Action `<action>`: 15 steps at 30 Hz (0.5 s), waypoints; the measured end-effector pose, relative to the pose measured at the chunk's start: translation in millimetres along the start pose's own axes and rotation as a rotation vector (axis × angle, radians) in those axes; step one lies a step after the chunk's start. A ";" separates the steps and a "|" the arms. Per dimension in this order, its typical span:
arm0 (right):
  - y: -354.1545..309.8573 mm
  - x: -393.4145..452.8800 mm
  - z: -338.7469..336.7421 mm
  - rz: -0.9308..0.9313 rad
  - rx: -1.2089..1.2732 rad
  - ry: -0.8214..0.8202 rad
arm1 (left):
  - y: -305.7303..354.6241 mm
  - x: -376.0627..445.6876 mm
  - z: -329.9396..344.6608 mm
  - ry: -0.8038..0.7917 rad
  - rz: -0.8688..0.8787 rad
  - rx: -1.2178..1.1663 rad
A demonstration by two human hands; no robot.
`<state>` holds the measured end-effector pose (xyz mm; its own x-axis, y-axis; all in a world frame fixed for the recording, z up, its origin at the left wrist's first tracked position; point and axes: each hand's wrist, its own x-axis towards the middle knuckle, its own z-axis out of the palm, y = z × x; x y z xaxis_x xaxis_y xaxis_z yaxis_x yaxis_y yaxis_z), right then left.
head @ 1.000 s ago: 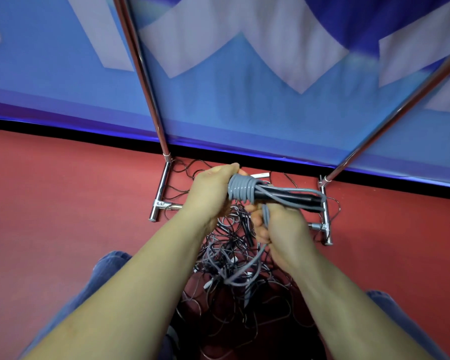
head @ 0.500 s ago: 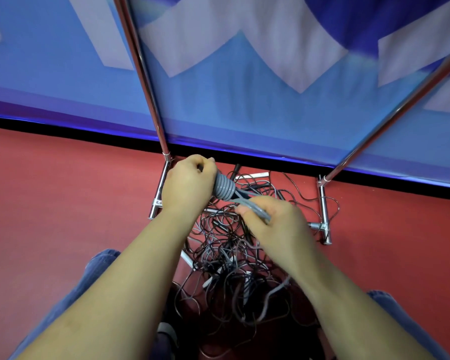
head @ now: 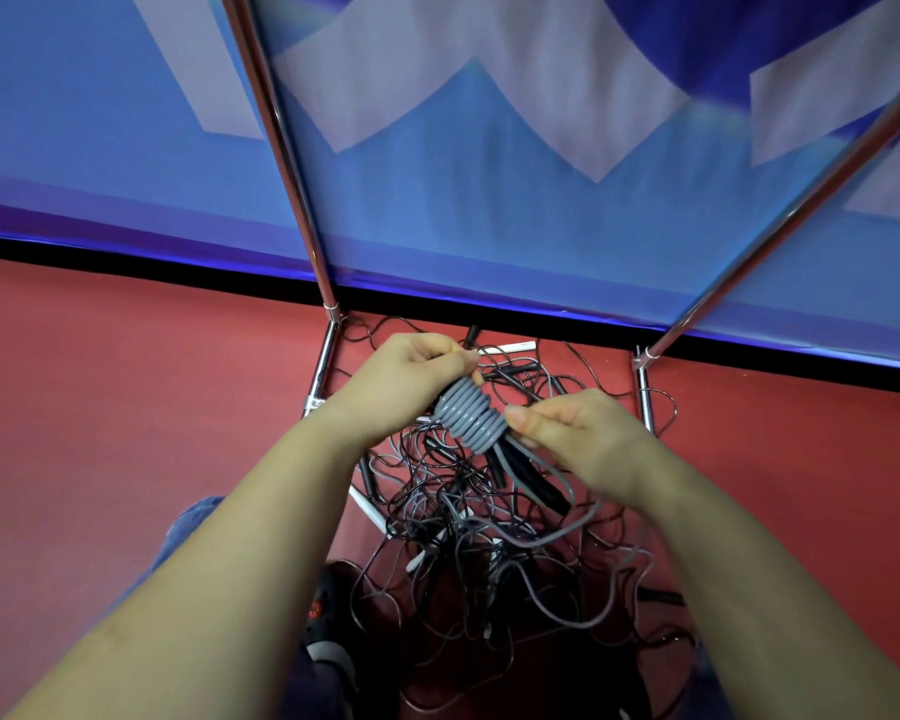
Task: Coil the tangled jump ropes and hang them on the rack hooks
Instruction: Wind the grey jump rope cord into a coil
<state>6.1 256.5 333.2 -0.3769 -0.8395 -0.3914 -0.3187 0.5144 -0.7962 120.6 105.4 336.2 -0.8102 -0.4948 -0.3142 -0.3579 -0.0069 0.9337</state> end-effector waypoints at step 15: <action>-12.7 6.2 33.5 0.201 0.940 0.129 | 0.9 11.3 21.9 0.181 -0.184 -0.485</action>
<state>36.9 238.9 325.4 -0.4588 -0.6964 -0.5519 0.5665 0.2492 -0.7855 100.9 118.8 329.8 -0.6467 -0.5888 -0.4849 -0.1964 -0.4857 0.8518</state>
